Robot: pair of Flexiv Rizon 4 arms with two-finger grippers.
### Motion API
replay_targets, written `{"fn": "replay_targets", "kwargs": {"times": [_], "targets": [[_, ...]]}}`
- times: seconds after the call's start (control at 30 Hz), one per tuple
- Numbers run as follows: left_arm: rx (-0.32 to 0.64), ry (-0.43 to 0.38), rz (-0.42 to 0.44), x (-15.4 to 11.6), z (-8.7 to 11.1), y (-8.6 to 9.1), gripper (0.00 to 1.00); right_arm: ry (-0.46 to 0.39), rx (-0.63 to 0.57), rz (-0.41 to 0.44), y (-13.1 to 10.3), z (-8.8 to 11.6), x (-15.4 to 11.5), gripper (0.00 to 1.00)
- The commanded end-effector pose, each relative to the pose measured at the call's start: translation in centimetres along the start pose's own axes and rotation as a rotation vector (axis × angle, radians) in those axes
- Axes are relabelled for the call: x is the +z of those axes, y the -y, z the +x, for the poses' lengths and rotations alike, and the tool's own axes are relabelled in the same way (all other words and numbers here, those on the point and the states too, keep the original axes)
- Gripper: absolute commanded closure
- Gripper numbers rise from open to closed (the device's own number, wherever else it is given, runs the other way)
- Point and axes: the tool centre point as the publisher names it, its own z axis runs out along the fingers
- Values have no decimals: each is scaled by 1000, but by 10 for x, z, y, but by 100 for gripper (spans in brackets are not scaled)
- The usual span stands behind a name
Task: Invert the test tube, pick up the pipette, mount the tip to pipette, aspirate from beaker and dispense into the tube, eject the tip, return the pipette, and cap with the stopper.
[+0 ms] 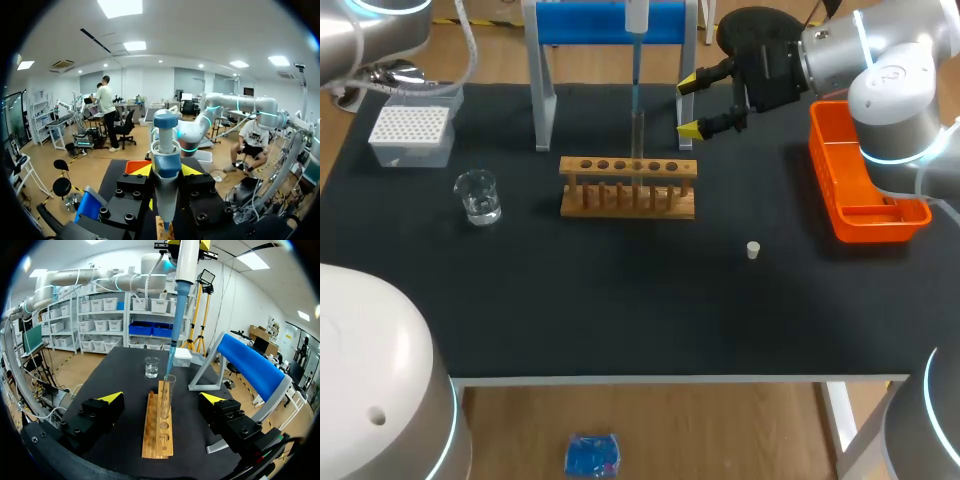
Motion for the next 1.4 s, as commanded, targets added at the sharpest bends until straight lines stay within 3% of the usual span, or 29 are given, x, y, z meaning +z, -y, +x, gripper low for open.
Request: {"fn": "replay_targets", "kwargs": {"times": [0.03,0.67,1.0,1.4], "targets": [[-2,2,-16,-1,-2,2,100,1,-1,-1,1,0,0,0],[14,35,27,3,-7,-6,100,1,-1,-1,1,0,0,0],[21,-10,71,5,-8,-8,100,1,-1,-1,1,0,0,0],[11,-26,56,6,-4,-12,100,1,-1,-1,1,0,0,0]]}}
